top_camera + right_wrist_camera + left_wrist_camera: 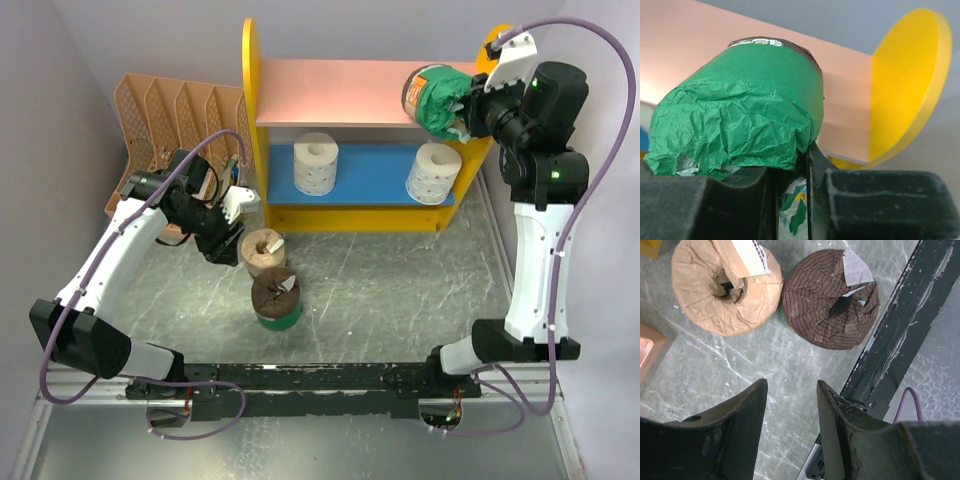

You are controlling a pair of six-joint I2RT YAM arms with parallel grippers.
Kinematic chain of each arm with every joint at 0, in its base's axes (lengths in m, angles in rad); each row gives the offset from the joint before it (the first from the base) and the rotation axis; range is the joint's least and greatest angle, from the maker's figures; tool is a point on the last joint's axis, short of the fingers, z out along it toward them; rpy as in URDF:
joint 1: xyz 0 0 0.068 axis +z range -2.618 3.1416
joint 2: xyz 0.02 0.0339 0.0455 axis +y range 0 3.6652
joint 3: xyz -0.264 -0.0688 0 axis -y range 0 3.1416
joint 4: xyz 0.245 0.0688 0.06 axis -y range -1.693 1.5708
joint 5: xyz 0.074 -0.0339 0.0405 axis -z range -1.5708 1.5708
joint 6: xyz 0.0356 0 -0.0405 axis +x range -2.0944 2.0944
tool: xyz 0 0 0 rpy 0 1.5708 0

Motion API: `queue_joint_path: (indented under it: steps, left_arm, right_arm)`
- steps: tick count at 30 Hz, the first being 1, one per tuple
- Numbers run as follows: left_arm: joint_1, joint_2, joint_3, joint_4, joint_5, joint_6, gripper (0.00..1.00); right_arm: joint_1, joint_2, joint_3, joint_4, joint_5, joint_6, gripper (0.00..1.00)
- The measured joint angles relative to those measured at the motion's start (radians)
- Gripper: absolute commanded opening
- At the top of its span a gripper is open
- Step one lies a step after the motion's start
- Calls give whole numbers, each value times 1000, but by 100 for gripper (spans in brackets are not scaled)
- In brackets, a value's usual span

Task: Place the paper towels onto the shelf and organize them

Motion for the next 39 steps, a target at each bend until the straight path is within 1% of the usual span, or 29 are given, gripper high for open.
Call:
queue_joint_path:
  steps: [3,6,9,11,12,13,16,18,22,24,28,32,34,37,39]
  left_arm:
    - [5,0,0,5,24,-4,55]
    - [10,-5,0,7,31,-7,55]
    - [16,-20,0,8,33,-8,55]
    - [18,-36,0,8,35,-8,55]
    - [19,-43,0,9,37,-8,55]
    - [19,-49,0,9,38,-8,55]
    - [21,-62,0,10,42,-8,55]
    - [21,-67,-1,11,47,-9,55]
    - [22,-79,-5,12,48,-8,55]
    - [23,-88,-11,12,48,-9,55]
    - [24,-97,-20,12,49,-12,55]
    - [27,-98,-27,12,56,-15,56]
    - [29,-99,-29,12,58,-15,56]
    - [34,-105,-34,13,68,-15,56]
    - [35,-111,-39,13,73,-15,56]
  right_arm:
    - [0,-53,-52,10,-101,8,0]
    - [0,-69,-50,6,-200,8,0]
    - [0,-61,-8,-40,-304,-30,0]
    - [0,-44,43,-91,-375,-74,0]
    - [0,-27,93,-142,-423,-109,0]
    - [0,-23,104,-153,-434,-120,0]
    - [0,64,274,-303,-512,-230,0]
    - [2,92,288,-355,-540,-291,0]
    - [25,87,126,-435,-537,-403,0]
    - [76,77,31,-467,-504,-444,0]
    - [269,27,-161,-479,-426,-481,0]
    - [498,-41,-450,-479,-345,-479,0]
    - [569,-31,-584,-486,-308,-475,0]
    - [599,49,-744,-487,-227,-467,0]
    - [597,91,-803,-469,-176,-459,0]
